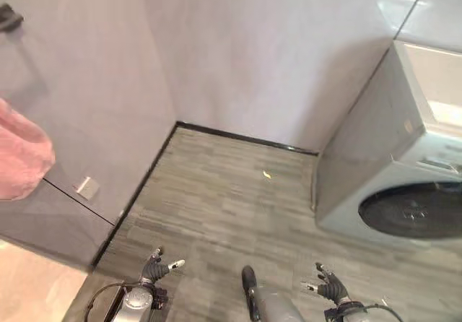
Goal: Put brush and paste in cup on sink, flatten towel.
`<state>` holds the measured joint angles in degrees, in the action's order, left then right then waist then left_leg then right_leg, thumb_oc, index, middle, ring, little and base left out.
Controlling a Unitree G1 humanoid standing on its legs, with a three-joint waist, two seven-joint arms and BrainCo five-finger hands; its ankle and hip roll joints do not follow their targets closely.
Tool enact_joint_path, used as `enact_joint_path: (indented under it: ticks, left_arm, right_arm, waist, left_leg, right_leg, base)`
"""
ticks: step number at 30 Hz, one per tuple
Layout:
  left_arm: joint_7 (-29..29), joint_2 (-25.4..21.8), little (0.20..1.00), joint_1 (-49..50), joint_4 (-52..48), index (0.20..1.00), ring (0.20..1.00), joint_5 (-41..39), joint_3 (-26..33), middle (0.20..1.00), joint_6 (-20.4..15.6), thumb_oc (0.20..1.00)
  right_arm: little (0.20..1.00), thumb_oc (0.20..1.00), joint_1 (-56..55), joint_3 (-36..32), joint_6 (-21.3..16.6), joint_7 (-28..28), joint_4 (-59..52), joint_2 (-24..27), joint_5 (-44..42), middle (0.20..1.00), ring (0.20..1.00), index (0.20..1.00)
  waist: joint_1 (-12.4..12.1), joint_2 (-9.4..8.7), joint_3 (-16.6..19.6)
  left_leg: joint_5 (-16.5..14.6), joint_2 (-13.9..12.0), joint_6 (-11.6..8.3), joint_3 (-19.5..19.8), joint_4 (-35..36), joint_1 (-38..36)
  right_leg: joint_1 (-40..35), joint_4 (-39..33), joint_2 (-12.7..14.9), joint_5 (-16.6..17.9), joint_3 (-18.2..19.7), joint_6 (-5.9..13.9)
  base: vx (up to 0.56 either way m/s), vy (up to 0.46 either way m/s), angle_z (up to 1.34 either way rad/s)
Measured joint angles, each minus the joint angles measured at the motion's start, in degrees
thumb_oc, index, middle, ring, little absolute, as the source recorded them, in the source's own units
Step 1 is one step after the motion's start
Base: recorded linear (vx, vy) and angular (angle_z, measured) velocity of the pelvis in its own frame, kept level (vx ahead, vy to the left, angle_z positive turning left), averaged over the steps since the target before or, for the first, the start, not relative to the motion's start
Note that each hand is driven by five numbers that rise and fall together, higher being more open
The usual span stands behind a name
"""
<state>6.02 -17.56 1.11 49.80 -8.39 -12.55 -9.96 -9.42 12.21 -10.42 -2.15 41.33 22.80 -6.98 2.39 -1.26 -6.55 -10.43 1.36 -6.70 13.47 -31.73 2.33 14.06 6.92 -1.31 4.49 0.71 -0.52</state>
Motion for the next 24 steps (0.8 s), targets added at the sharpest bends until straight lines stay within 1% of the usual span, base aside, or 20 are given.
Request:
enact_joint_path:
  ticks: [1, 2, 3, 4, 5, 6, 8, 9, 10, 11, 12, 14, 15, 16, 17, 19, 20, 22, 23, 24]
  left_arm:
    - [-0.04, -0.24, 1.0, 0.13, -0.27, 1.0, 1.0, 0.02, 0.19, 1.0, -0.03, 1.0]
    - [-0.07, -0.39, 1.0, -0.09, -0.15, 1.0, 1.0, 0.04, 0.16, 1.0, 0.03, 1.0]
    - [-0.06, -0.47, 1.0, -0.11, 0.62, 1.0, 1.0, 0.07, 0.22, 1.0, 0.11, 1.0]
    - [-0.03, -0.65, 1.0, -0.05, 1.33, 1.0, 1.0, 0.06, 0.63, 1.0, 0.2, 1.0]
    - [-0.04, -0.8, 1.0, -0.12, 1.32, 1.0, 1.0, 0.08, 0.71, 1.0, 0.19, 1.0]
    - [-0.06, -0.76, 1.0, -0.55, 0.82, 1.0, 1.0, 0.08, 0.7, 1.0, 0.13, 1.0]
    - [-0.02, -0.76, 1.0, -0.44, 0.87, 1.0, 1.0, 0.07, 0.63, 1.0, 0.18, 1.0]
    - [0.01, -0.62, 1.0, -0.94, 1.08, 1.0, 1.0, 0.22, 0.43, 1.0, 0.2, 1.0]
    - [0.01, -0.47, 1.0, -1.55, 1.16, 1.0, 1.0, 0.56, 0.35, 1.0, 0.2, 1.0]
    - [0.02, -0.41, 1.0, -2.87, 0.76, 1.0, 1.0, 0.65, 0.29, 1.0, 0.18, 1.0]
    - [0.03, -0.4, 1.0, -2.56, 0.66, 1.0, 1.0, 1.28, 0.25, 1.0, 0.19, 1.0]
    - [0.0, -0.26, 1.0, -1.47, 0.27, 1.0, 1.0, 2.15, 0.53, 1.0, 0.22, 1.0]
    - [-0.01, 0.07, 1.0, -0.36, -0.2, 1.0, 1.0, 2.18, 0.21, 1.0, 0.19, 1.0]
    - [-0.03, 0.0, 1.0, 0.09, -0.55, 1.0, 1.0, 2.2, 0.28, 1.0, 0.17, 1.0]
    - [0.03, -0.03, 1.0, 0.3, -1.16, 1.0, 1.0, 2.16, 0.67, 1.0, 0.17, 1.0]
    - [0.03, -0.27, 1.0, 0.67, -2.28, 1.0, 1.0, 2.14, 0.79, 1.0, 0.19, 1.0]
    - [0.03, -0.14, 1.0, 0.51, -3.21, 1.0, 1.0, 2.14, 0.58, 1.0, 0.3, 1.0]
    - [0.43, 1.4, 1.0, 0.19, -4.75, 1.0, 1.0, 2.09, 0.68, 1.0, 0.21, 1.0]
    - [0.07, 1.85, 1.0, 0.1, -5.55, 1.0, 1.0, 2.16, -0.02, 1.0, 0.27, 1.0]
    - [-0.04, 1.89, 1.0, -0.17, -6.57, 1.0, 1.0, 2.16, 0.01, 1.0, 0.24, 1.0]
  right_arm:
    - [1.0, 1.0, 0.56, -0.51, 0.07, -0.02, 0.1, 0.68, -0.01, 1.0, 1.0, 1.0]
    - [1.0, 1.0, 0.9, -1.07, 0.0, -0.16, 0.04, 0.94, -0.04, 1.0, 1.0, 1.0]
    - [1.0, 1.0, 1.65, -2.28, -0.02, -0.29, 0.23, 0.98, -0.17, 1.0, 1.0, 1.0]
    - [1.0, 1.0, 1.79, -3.32, 0.06, -0.46, 0.38, 0.32, -0.79, 1.0, 1.0, 1.0]
    - [1.0, 1.0, 1.52, -3.74, 0.05, -0.56, 0.29, -0.1, -0.99, 1.0, 1.0, 1.0]
    - [1.0, 1.0, 1.22, -4.04, 0.09, -0.87, 0.28, -0.22, -1.26, 1.0, 1.0, 1.0]
    - [1.0, 1.0, 1.11, -4.15, 0.12, -1.26, 0.27, -0.24, -1.26, 1.0, 1.0, 1.0]
    - [1.0, 1.0, 1.08, -4.14, 0.16, -1.56, 0.35, -0.25, -1.19, 1.0, 1.0, 1.0]
    - [1.0, 1.0, 0.6, -4.13, 0.16, -1.58, 0.03, -0.13, -1.17, 1.0, 1.0, 1.0]
    - [1.0, 1.0, -0.08, -4.02, 0.28, -1.54, 0.19, -0.06, -0.84, 1.0, 1.0, 1.0]
    - [1.0, 1.0, 0.42, -3.0, 0.42, -1.53, -0.02, 0.31, 0.04, 1.0, 1.0, 1.0]
    - [1.0, 1.0, 1.92, -1.73, 0.7, -1.4, 0.48, 0.6, 1.36, 1.0, 1.0, 1.0]
    - [1.0, 1.0, 1.58, -1.95, 0.74, -1.0, -0.59, 1.33, 2.5, 1.0, 1.0, 1.0]
    - [1.0, 1.0, 1.59, -2.83, 0.74, -0.89, -0.48, 1.01, 3.05, 1.0, 1.0, 1.0]
    - [1.0, 1.0, 1.17, -2.83, 0.96, -0.79, -0.61, 0.63, 3.32, 1.0, 1.0, 1.0]
    - [1.0, 1.0, 1.16, -2.25, 1.4, -0.23, -1.55, 0.43, 3.34, 1.0, 1.0, 1.0]
    - [1.0, 1.0, 0.27, -1.86, 1.6, -0.07, -3.63, 0.36, 3.36, 1.0, 1.0, 1.0]
    - [1.0, 1.0, -0.62, -1.7, 1.59, -0.02, -4.34, -0.55, 3.35, 1.0, 1.0, 1.0]
    - [1.0, 1.0, 0.0, -1.65, 1.64, 0.14, -4.78, -0.79, 3.36, 1.0, 1.0, 1.0]
    - [1.0, 1.0, 0.19, -1.77, 1.6, 0.19, -5.21, -0.89, 3.35, 1.0, 1.0, 1.0]
  waist:
    - [-0.82, -0.26, -0.21]
    - [-0.87, -0.88, -0.49]
    - [-0.75, -0.8, -0.86]
    - [-0.12, -1.81, -1.47]
    - [0.33, -2.32, -1.58]
    - [-0.03, -3.08, -2.09]
    - [-0.17, -2.53, -1.95]
    - [0.35, -1.8, -2.18]
    - [0.55, -1.19, -2.08]
    - [1.11, -0.09, -2.31]
    - [0.76, 0.68, -2.19]
    - [0.81, 0.87, -2.34]
    - [-0.18, 1.55, -2.09]
    - [0.16, 2.04, -2.18]
    - [0.09, 1.41, -2.65]
    - [-0.43, 1.15, -2.94]
    - [-0.01, 0.66, -3.21]
    - [0.02, -1.14, -3.18]
    - [-0.44, -1.43, -3.05]
    - [-0.42, -1.42, -3.33]
  left_leg:
    - [0.09, 0.9, -0.52, -0.03, -5.19, 3.06]
    - [0.18, 1.44, -0.55, -0.8, -7.37, 4.83]
    - [0.28, 1.41, -0.35, -2.85, -9.47, 8.06]
    - [-0.22, -1.05, 0.74, -10.85, -7.17, 11.25]
    - [-0.27, -1.77, 0.97, -14.82, -3.91, 11.76]
    - [0.5, -1.92, 2.28, -19.2, 4.73, 12.39]
    - [3.04, -1.99, 4.55, -22.0, 17.08, 11.96]
    - [6.08, -3.42, 3.57, -27.7, 23.78, 12.49]
    - [7.81, -5.17, 1.89, -33.57, 26.64, 13.2]
    - [10.77, -7.51, 1.82, -38.91, 29.77, 14.23]
    - [14.28, -9.64, 2.41, -39.16, 29.9, 13.95]
    - [13.34, -7.81, 3.89, -33.37, 28.75, 12.07]
    - [14.18, -6.39, 5.08, -31.85, 30.01, 8.91]
    - [14.37, -5.82, 7.68, -31.46, 30.46, 7.84]
    - [13.24, -4.19, 9.32, -31.56, 31.44, 5.36]
    - [12.89, -3.67, 10.3, -31.35, 32.48, 3.51]
    - [12.51, -2.82, 10.89, -29.99, 32.6, 1.78]
    - [11.04, -0.69, 12.54, -27.66, 31.95, 0.59]
    - [10.01, 0.31, 13.93, -25.29, 32.17, -0.2]
    - [9.45, 0.29, 14.29, -24.23, 32.38, -0.92]
  right_leg:
    - [-1.71, -1.28, -0.01, 0.04, -0.03, -1.21]
    - [-2.26, -2.28, 0.04, 0.39, -0.39, -1.41]
    - [-4.07, -3.33, 0.04, -0.08, -1.34, -2.81]
    - [-6.47, -6.63, 0.71, -0.24, -3.25, -3.0]
    - [-7.13, -7.8, 1.29, -0.22, -4.39, -3.05]
    - [-8.43, -9.03, 1.81, -0.42, -5.05, -2.86]
    - [-9.41, -10.85, 1.68, -0.28, -6.59, -2.77]
    - [-10.43, -12.01, 1.6, -0.42, -9.19, -2.72]
    - [-10.43, -12.22, 1.36, -1.04, -10.59, -2.39]
    - [-11.31, -12.19, 0.53, -2.12, -12.73, -2.14]
    - [-13.12, -11.77, -0.33, -2.86, -13.96, -1.51]
    - [-14.72, -10.78, 0.11, -5.5, -13.18, 0.56]
    - [-15.18, -9.19, 0.13, -7.46, -12.33, 1.23]
    - [-16.07, -8.24, 0.32, -8.29, -12.34, 1.37]
    - [-14.97, -1.93, 1.82, -10.37, -12.2, 2.55]
    - [-10.03, 11.43, 4.0, -13.64, -11.98, 4.37]
    - [-4.96, 24.15, 6.47, -14.66, -12.07, 5.18]
    - [-2.09, 32.98, 9.2, -14.1, -10.61, 6.22]
    - [-0.9, 35.65, 8.78, -14.34, -9.6, 6.25]
    - [0.11, 36.24, 7.14, -14.99, -7.76, 6.1]
  base:
    - [0.14, -0.133, 0.36]
    - [0.24, -0.145, 0.21]
    - [0.28, -0.078, 0.43]
    - [0.3, -0.009, 0.62]
    - [0.26, 0.081, 0.68]
    - [0.17, 0.067, 0.42]
    - [0.25, 0.101, 0.33]
    - [0.33, 0.112, 0.57]
    - [0.3, 0.092, 0.92]
    - [0.4, 0.246, 0.76]
    - [0.4, 0.249, 0.55]
    - [0.29, 0.181, -0.1]
    - [0.4, 0.286, -0.27]
    - [0.49, 0.379, -0.13]
    - [0.32, 0.285, 0.05]
    - [0.19, 0.152, 0.18]
    - [0.16, 0.12, 0.53]
    - [0.22, 0.096, 0.77]
    - [0.3, 0.078, 0.71]
    - [0.21, 0.051, 0.69]
